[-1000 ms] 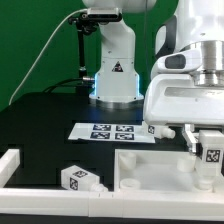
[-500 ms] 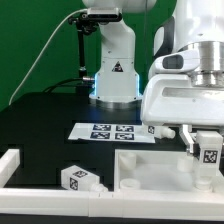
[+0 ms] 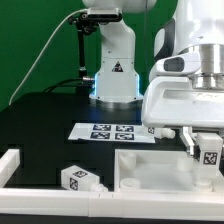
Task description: Assemble one leg
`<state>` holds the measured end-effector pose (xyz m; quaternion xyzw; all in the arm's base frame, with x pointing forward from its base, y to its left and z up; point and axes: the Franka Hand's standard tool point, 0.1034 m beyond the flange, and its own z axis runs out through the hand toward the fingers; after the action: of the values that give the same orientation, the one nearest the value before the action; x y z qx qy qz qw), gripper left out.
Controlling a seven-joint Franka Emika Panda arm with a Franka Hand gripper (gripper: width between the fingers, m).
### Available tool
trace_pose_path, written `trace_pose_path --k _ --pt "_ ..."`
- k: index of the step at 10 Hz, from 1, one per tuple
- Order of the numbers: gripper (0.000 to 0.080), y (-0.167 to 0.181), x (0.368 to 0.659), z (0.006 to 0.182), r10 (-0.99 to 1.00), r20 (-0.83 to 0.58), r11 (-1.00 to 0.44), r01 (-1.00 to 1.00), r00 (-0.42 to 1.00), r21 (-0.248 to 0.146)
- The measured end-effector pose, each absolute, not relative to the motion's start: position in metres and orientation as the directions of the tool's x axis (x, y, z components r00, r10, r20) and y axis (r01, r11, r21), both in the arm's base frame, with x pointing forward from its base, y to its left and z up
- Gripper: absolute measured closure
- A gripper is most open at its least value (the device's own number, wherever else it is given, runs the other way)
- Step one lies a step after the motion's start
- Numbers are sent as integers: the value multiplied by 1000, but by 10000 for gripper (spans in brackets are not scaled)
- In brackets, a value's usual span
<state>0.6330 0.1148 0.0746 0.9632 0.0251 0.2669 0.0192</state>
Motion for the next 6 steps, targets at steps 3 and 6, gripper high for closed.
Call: trace_pose_path --k 3,6 --pt "522 116 636 68 66 520 -997 43 852 57" --pt "522 116 638 68 66 542 -997 41 838 58"
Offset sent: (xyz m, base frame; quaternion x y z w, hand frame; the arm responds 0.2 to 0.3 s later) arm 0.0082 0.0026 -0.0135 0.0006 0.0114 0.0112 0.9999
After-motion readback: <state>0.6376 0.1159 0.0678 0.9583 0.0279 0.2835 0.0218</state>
